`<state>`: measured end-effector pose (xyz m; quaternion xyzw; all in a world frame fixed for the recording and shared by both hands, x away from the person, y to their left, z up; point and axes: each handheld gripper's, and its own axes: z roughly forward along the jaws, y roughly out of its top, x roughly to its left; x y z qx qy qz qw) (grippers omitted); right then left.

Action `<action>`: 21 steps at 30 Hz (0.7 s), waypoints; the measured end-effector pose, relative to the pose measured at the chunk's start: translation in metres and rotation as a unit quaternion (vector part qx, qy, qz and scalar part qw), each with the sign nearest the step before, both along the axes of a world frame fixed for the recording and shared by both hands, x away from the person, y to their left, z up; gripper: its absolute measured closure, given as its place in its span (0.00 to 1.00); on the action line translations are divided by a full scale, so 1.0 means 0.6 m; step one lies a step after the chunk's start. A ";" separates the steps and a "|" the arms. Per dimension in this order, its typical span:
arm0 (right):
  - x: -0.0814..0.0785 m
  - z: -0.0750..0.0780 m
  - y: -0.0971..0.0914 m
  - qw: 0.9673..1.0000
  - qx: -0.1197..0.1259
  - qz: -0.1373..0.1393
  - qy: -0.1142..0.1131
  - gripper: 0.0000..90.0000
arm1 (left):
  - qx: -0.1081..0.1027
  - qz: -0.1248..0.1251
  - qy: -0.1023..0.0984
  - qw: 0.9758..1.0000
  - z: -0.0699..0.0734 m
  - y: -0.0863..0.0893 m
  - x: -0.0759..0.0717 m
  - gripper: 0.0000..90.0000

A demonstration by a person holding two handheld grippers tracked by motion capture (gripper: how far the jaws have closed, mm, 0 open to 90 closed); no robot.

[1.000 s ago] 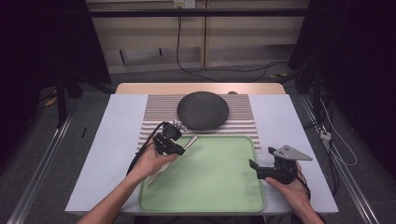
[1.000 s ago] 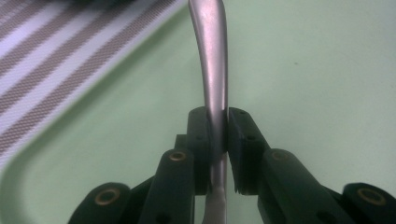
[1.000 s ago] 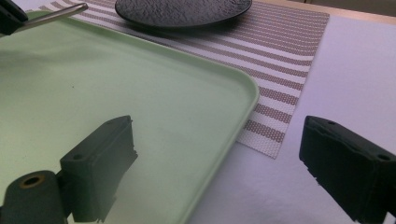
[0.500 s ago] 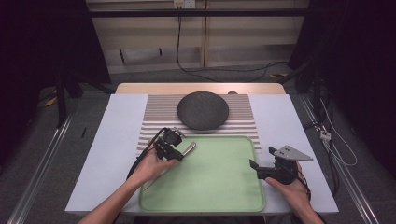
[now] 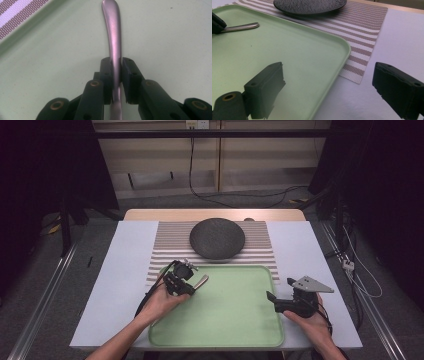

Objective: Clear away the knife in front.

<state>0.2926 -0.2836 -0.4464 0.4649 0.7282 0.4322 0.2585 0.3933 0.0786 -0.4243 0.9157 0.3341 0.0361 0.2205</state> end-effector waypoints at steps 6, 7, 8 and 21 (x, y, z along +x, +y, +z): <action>-0.002 0.001 0.002 1.000 -0.003 0.000 -0.003 0.12 | -0.007 -0.010 0.002 1.000 -0.001 0.008 -0.004 0.88; -0.003 0.002 0.002 1.000 -0.004 0.000 -0.004 0.12 | -0.003 -0.016 0.002 1.000 0.000 0.009 -0.005 0.84; -0.003 0.002 0.002 1.000 -0.004 0.000 -0.004 0.12 | -0.005 -0.020 0.003 1.000 0.000 0.010 -0.005 0.84; -0.003 0.002 0.002 1.000 -0.003 0.000 -0.003 0.12 | -0.102 0.002 -0.058 0.993 0.008 0.042 0.004 0.18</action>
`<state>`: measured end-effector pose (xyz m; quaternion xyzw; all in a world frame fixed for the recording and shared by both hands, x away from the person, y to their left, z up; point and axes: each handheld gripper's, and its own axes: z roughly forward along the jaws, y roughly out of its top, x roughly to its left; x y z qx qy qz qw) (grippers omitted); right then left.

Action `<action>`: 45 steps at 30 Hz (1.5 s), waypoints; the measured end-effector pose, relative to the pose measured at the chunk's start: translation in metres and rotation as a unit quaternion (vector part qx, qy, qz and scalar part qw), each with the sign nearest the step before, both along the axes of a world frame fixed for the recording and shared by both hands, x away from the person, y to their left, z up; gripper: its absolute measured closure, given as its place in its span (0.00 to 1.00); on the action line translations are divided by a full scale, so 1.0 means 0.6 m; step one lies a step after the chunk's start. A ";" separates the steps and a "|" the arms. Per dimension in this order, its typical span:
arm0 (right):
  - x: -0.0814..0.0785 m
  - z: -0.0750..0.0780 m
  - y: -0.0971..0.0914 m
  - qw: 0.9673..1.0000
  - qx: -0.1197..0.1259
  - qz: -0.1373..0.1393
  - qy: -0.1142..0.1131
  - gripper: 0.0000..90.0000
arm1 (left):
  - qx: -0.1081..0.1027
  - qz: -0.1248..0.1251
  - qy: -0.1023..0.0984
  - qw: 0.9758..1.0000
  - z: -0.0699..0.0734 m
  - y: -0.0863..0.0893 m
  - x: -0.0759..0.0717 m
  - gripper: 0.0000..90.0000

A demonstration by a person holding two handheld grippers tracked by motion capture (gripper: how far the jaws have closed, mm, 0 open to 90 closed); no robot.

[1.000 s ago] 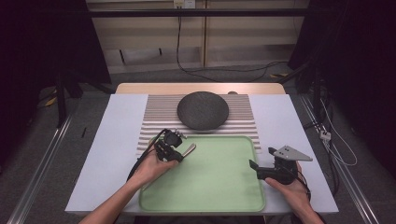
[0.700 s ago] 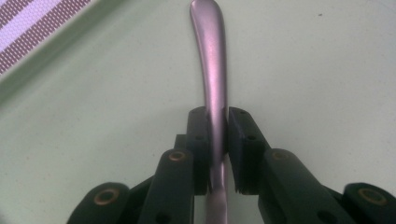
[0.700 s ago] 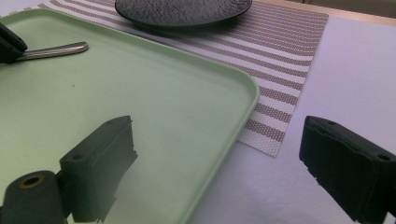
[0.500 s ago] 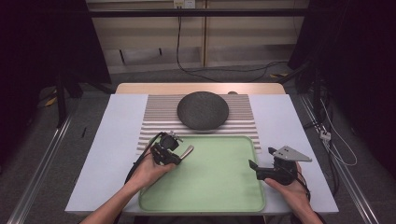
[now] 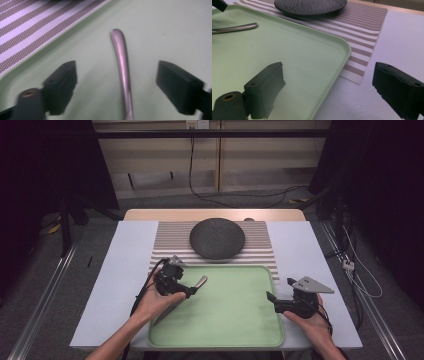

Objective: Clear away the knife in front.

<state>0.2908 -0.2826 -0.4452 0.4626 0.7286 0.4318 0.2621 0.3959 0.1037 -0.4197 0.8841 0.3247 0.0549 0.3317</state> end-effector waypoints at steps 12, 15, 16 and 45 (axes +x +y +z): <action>-0.001 0.002 0.000 1.000 0.001 0.000 -0.007 0.12 | -0.006 -0.082 -0.038 0.996 0.003 -0.039 -0.031 0.32; -0.002 0.002 -0.001 1.000 0.002 -0.001 -0.007 0.12 | 0.004 -0.092 -0.034 0.995 -0.004 -0.046 -0.034 0.48; -0.002 0.002 -0.001 1.000 0.002 -0.001 -0.008 0.12 | 0.001 -0.089 -0.031 0.996 -0.007 -0.048 -0.035 0.52; -0.001 0.001 0.001 1.000 0.000 0.001 -0.005 0.12 | 0.008 -0.078 -0.004 0.997 -0.033 -0.056 -0.025 1.00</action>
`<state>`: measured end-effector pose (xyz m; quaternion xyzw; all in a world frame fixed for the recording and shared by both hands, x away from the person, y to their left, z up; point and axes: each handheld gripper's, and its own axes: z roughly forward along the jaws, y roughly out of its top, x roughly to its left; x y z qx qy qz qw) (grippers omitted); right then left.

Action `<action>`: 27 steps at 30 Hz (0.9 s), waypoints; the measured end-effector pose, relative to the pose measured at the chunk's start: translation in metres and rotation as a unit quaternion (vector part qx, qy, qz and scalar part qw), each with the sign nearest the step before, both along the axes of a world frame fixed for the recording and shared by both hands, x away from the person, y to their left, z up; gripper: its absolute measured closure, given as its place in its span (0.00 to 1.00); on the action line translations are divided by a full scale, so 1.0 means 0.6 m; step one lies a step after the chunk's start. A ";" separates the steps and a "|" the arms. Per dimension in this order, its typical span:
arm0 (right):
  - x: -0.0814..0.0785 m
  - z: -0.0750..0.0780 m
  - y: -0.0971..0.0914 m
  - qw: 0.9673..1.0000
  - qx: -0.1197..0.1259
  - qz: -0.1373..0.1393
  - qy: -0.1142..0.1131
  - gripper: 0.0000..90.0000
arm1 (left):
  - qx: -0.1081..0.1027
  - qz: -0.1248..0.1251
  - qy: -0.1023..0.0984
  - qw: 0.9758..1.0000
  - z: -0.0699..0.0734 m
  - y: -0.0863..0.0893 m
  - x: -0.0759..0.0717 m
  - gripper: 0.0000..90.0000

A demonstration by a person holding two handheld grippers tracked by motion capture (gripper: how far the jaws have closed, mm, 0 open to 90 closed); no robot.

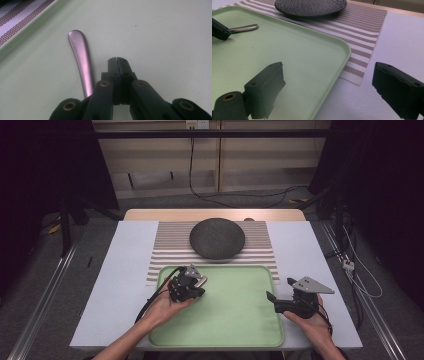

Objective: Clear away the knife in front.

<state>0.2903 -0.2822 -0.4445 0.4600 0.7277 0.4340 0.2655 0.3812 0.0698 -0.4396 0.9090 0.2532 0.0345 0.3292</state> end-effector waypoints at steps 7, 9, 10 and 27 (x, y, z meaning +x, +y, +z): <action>0.000 0.000 -0.001 1.000 0.001 0.001 0.000 0.12 | 0.035 -0.002 -0.010 0.999 0.007 0.002 0.005 1.00; -0.001 0.000 -0.001 1.000 0.001 0.002 -0.001 0.12 | 0.031 0.015 -0.011 0.999 0.006 0.006 0.005 1.00; -0.001 0.000 -0.001 1.000 0.001 0.002 -0.001 0.12 | 0.037 0.011 -0.009 0.999 0.007 0.011 0.007 1.00; -0.001 0.000 0.000 1.000 0.000 0.001 0.000 0.12 | 0.056 0.026 -0.014 0.998 0.011 0.022 0.005 1.00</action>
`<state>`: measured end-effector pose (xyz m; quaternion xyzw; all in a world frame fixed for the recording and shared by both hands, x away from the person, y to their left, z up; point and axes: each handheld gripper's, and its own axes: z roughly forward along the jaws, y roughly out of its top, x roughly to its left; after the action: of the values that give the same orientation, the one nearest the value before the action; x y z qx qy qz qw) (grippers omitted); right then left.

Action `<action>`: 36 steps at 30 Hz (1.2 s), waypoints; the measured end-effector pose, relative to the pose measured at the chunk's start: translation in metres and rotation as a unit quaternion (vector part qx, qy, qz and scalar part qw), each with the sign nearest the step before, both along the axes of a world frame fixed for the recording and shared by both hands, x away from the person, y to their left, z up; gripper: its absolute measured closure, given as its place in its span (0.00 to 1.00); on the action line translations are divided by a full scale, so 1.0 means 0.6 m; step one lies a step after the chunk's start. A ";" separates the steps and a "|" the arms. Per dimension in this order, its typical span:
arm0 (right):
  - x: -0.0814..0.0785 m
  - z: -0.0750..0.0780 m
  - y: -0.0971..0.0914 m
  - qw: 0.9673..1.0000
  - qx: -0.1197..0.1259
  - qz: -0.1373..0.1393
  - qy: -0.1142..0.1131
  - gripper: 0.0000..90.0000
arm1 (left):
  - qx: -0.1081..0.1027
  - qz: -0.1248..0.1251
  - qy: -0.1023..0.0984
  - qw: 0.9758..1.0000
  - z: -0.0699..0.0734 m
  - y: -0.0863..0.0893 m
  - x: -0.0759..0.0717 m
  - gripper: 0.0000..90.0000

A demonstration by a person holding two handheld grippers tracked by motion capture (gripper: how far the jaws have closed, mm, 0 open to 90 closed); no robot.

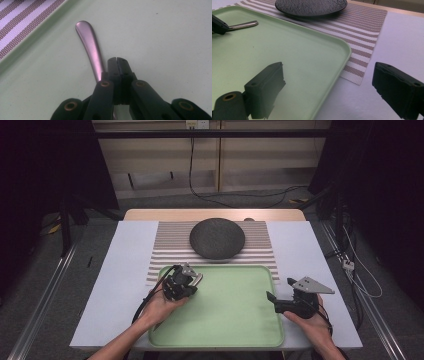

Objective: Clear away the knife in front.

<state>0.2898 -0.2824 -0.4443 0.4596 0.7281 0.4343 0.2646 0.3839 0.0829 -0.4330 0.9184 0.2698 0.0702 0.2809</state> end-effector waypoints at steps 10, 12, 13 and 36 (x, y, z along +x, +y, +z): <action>0.000 0.000 0.000 1.000 0.000 0.000 0.000 0.12 | 0.008 0.019 0.011 1.000 0.003 0.014 0.013 1.00; 0.001 0.000 0.000 1.000 0.000 0.000 0.001 0.12 | 0.008 0.021 0.011 1.000 0.003 0.015 0.014 1.00; 0.001 0.000 0.000 1.000 0.001 0.000 0.001 0.12 | 0.008 0.020 0.011 1.000 0.003 0.016 0.015 1.00; 0.000 0.000 0.001 1.000 -0.003 0.003 0.000 0.12 | 0.025 0.042 0.007 0.999 0.006 0.040 0.013 1.00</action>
<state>0.2900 -0.2815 -0.4444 0.4565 0.7305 0.4334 0.2648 0.3917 0.1071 -0.4296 0.9133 0.3082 0.0826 0.2530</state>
